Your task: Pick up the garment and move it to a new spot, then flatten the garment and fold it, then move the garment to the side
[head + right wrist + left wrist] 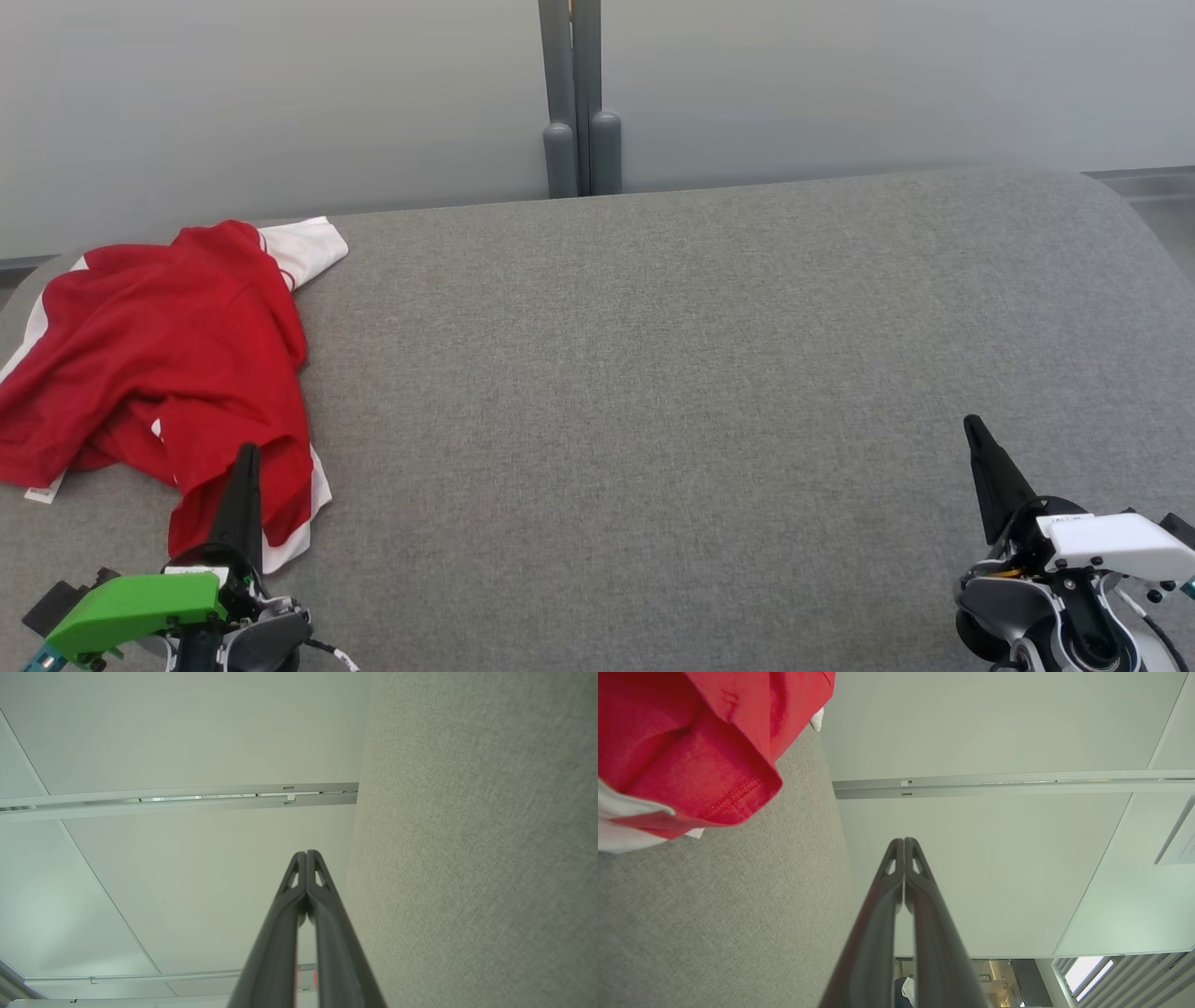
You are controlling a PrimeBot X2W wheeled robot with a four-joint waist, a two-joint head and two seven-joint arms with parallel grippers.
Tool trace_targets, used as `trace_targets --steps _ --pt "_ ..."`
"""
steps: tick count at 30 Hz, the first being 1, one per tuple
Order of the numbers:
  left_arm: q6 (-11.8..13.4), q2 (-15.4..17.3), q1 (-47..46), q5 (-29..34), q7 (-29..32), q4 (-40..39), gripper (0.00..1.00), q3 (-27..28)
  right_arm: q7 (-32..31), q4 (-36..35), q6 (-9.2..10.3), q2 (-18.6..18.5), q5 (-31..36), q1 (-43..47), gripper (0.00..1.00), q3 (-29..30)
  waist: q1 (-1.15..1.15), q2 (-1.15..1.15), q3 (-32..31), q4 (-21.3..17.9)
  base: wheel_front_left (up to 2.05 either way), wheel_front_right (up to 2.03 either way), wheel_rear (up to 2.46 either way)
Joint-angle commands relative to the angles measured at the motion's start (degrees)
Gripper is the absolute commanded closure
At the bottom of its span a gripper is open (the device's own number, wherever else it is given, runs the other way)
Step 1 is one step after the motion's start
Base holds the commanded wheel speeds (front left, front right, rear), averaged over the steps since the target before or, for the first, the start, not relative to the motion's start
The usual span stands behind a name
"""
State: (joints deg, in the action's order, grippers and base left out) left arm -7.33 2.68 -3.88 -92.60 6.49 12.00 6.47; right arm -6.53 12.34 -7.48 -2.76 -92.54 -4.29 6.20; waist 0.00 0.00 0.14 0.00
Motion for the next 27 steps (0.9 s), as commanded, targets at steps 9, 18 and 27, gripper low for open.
trace_targets --steps 9,18,27 --pt "-0.32 0.41 -0.61 -0.08 0.18 -0.16 1.0 0.12 -0.15 -0.19 -0.02 -0.24 -0.18 -0.38 1.0 -0.07 0.0 0.0 0.0 0.0 0.0 0.0 0.0" --pt "-0.32 0.41 -0.61 -0.08 0.18 -0.16 1.0 0.12 -0.15 -0.19 -0.02 -0.24 -0.18 -0.38 1.0 -0.07 0.0 0.0 0.0 0.0 0.0 0.0 0.0" --pt "0.05 -0.18 0.46 0.2 -0.39 0.63 0.0 -0.42 0.62 0.66 0.01 0.22 0.19 0.54 0.0 -0.29 0.0 0.0 0.0 0.01 0.0 0.0 0.0"
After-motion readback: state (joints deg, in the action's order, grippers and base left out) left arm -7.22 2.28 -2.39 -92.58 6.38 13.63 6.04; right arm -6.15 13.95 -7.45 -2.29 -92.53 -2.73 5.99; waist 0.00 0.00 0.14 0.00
